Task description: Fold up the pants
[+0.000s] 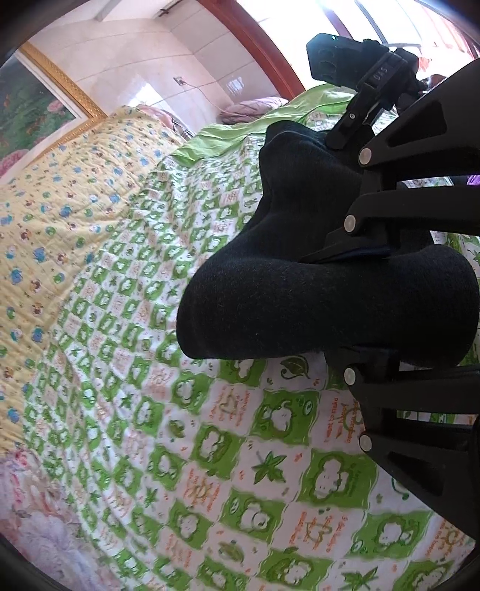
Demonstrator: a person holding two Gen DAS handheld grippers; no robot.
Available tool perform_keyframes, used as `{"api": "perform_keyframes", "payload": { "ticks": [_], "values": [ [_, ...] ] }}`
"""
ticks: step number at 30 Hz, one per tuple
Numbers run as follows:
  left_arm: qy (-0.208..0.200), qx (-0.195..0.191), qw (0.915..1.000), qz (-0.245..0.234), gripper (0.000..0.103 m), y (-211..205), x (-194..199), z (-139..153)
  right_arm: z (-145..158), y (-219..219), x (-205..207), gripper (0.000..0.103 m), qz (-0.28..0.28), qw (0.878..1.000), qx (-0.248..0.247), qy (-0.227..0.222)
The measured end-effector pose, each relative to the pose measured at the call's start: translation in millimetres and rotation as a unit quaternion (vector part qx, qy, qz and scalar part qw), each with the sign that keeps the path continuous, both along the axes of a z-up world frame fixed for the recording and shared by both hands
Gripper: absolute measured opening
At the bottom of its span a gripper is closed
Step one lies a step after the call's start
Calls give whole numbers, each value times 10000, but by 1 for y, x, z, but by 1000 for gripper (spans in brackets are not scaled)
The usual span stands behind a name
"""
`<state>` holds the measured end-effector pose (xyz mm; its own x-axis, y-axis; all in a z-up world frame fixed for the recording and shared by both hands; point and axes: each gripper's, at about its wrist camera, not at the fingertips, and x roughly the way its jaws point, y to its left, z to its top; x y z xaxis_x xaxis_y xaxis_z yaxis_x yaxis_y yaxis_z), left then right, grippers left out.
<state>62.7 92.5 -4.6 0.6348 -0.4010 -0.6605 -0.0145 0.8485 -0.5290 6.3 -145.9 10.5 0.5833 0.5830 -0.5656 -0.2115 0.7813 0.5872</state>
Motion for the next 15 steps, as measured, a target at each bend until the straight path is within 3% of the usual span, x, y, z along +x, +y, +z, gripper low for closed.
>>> {"api": "perform_keyframes", "payload": {
  "ticks": [6, 15],
  "values": [
    [-232, 119, 9992, 307, 33, 20, -11, 19, 19, 22, 8, 45, 337, 9991, 25, -236],
    [-430, 385, 9934, 989, 33, 78, -25, 40, 32, 78, 53, 45, 936, 9947, 140, -411]
  ]
}}
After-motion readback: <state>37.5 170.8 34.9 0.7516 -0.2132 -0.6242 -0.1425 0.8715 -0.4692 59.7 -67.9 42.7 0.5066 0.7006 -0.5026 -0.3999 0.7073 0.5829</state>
